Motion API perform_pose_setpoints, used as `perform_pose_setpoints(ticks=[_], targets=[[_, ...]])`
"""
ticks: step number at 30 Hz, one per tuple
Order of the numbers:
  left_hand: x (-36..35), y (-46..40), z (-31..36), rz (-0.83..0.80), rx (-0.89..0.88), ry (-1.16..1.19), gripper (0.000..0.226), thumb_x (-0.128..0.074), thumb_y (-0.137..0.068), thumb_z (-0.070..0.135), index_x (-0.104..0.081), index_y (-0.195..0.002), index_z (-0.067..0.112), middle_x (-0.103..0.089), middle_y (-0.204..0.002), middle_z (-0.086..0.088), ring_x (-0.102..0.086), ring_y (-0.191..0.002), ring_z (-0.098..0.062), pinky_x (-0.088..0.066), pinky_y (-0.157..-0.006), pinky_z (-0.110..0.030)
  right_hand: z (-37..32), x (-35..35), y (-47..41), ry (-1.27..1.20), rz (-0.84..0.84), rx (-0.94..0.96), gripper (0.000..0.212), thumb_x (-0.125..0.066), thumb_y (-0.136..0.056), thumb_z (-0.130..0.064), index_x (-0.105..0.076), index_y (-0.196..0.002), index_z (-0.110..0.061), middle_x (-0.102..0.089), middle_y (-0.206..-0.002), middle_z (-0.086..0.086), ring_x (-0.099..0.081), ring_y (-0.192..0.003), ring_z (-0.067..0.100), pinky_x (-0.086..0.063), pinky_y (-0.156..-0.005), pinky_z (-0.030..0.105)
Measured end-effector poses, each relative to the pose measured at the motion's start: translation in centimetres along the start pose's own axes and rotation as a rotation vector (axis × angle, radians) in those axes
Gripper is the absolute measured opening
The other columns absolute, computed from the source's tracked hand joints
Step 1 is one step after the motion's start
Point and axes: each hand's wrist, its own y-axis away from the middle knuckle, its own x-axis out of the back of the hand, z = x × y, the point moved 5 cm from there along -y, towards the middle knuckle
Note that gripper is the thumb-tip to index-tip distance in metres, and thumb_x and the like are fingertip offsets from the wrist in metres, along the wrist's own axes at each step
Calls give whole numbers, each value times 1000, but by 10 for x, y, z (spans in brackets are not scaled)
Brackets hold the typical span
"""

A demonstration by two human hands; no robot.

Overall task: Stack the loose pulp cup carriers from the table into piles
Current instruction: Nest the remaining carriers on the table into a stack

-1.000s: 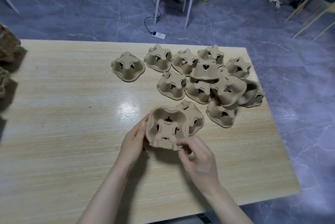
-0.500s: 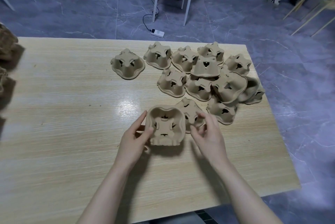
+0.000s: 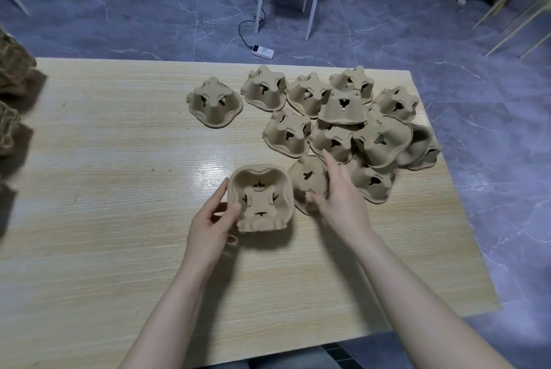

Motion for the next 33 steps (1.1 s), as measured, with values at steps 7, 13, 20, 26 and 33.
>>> perform_pose_setpoints(ticks=[7, 13, 20, 26, 33], targets=[[-10, -2, 0, -54, 26, 14, 53, -68, -91, 22, -54, -137, 43, -76, -84, 9, -63, -75, -15, -54, -69, -40, 13, 13, 34, -217, 186, -18, 77, -72, -86, -23, -30, -151, -22, -53, -80, -5, -50, -79, 8, -40, -76, 23], [-14, -1, -1, -63, 27, 14, 52, -68, -92, 22, -53, -137, 44, -76, -88, 10, -64, -78, -16, -54, -72, -43, 28, 3, 45, -539, 125, -140, 88, -72, -84, -6, -21, -154, -21, -58, -63, -8, -54, -65, 3, -41, -76, 9], [-14, -1, -3, -56, 25, 15, 53, -68, -92, 21, -54, -137, 43, -73, -90, 3, -62, -76, -15, -55, -75, -48, 48, 1, 44, -705, -14, -345, 36, -79, -77, -3, -66, -110, 3, -71, -85, -4, -55, -99, -21, -28, -99, 3], [-14, -2, -4, -61, 22, 9, 53, -68, -92, 22, -53, -138, 42, -75, -83, 10, -61, -75, -13, -54, -74, -46, 32, 11, 40, -381, 51, -117, 95, -74, -82, -9, -16, -155, -24, -65, -71, -12, -60, -87, 11, -43, -92, 28], [-14, 0, -5, -60, 22, 26, 53, -68, -91, 22, -54, -137, 44, -76, -89, 5, -63, -75, -12, -53, -70, -41, 28, 16, 38, -183, 16, -23, 100, -67, -87, -8, 4, -151, -38, -59, -81, -9, -55, -74, 12, -44, -73, 34]])
